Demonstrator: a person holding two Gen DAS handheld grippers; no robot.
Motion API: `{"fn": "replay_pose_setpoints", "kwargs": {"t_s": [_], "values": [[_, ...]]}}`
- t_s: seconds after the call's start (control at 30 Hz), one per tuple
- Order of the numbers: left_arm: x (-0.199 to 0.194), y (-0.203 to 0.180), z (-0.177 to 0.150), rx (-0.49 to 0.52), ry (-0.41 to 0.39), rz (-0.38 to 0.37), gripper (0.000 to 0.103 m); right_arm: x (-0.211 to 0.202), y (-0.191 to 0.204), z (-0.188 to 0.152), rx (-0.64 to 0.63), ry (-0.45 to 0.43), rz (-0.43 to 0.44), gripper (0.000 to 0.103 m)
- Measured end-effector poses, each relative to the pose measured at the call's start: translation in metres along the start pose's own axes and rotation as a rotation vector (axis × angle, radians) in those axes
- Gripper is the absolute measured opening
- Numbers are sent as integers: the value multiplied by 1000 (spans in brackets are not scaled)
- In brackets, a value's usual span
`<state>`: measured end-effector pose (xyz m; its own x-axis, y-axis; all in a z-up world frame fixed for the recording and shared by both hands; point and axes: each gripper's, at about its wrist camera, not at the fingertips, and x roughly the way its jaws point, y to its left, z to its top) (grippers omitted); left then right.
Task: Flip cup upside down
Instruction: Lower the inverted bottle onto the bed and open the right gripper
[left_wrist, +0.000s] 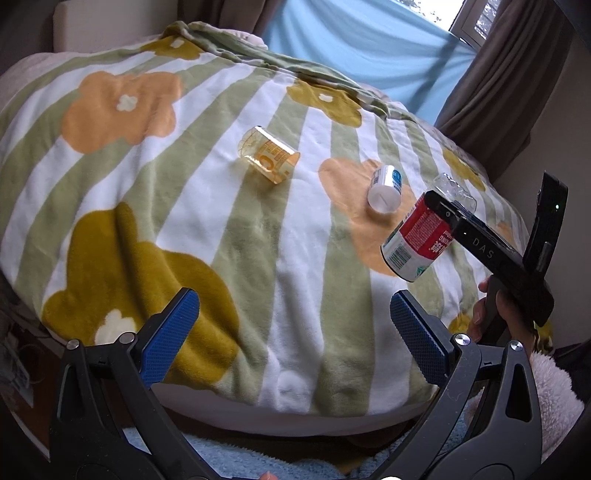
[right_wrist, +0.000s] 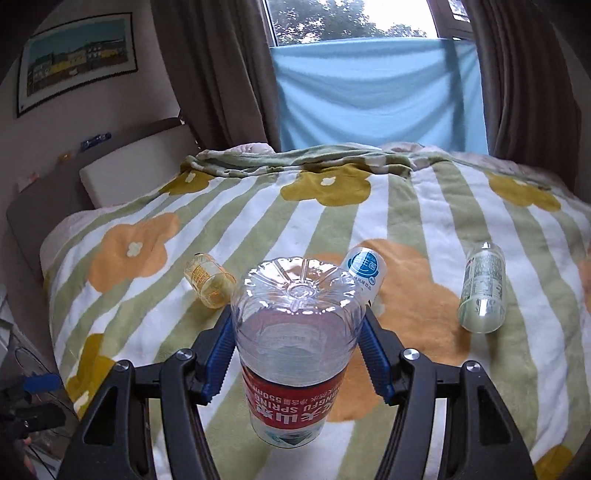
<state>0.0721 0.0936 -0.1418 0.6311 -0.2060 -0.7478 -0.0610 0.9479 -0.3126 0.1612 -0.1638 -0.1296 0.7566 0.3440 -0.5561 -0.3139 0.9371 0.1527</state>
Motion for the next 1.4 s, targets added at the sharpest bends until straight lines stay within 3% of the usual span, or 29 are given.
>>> {"fn": "replay_pose_setpoints", "kwargs": {"t_s": [0.33, 0.87, 0.93, 1.0, 1.4], "values": [[17, -1, 2, 3, 29, 29, 103, 26, 25, -43, -214, -71, -72, 59], [27, -9, 1, 19, 48, 30, 103, 13, 21, -58, -193, -109, -68, 60], [26, -9, 1, 22, 45, 32, 103, 14, 18, -57, -168, -108, -61, 67], [25, -11, 1, 27, 40, 34, 103, 13, 17, -57, -147, -117, -57, 103], [-3, -29, 5, 64, -18, 37, 103, -16, 14, -54, -129, -165, -41, 103]]}}
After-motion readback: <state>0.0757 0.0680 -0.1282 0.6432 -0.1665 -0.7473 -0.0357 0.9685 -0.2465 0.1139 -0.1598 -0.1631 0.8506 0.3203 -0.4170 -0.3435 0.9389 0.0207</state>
